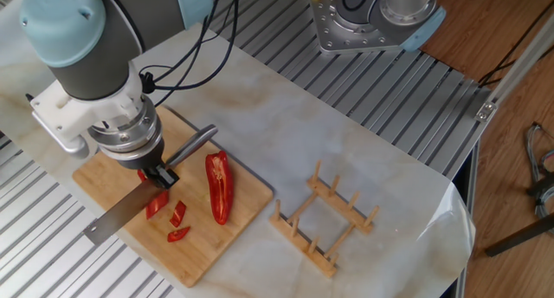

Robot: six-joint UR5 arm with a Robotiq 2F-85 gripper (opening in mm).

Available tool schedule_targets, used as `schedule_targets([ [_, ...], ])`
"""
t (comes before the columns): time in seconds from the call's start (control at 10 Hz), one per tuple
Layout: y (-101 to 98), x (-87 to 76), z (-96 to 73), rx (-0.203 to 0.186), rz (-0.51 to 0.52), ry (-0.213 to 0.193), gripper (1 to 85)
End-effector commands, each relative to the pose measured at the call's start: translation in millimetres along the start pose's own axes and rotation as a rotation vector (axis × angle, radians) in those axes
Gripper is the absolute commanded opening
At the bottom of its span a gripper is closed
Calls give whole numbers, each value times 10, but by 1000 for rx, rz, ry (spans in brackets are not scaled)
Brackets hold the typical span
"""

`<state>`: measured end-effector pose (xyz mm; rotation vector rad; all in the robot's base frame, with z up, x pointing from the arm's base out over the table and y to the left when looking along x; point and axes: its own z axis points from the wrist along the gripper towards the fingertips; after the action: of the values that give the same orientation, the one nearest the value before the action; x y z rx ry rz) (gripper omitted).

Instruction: Chop the chili peppers

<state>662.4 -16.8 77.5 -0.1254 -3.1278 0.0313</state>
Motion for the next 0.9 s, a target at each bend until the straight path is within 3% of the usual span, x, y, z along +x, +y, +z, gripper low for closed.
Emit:
schedule_targets([
  [0.0,-7,-32,-27,7,41,-4,13],
  [0.2,-54,-50,-8,22,45,-6,13],
  [0.8,-26,-69,37,15,58,-2,13],
])
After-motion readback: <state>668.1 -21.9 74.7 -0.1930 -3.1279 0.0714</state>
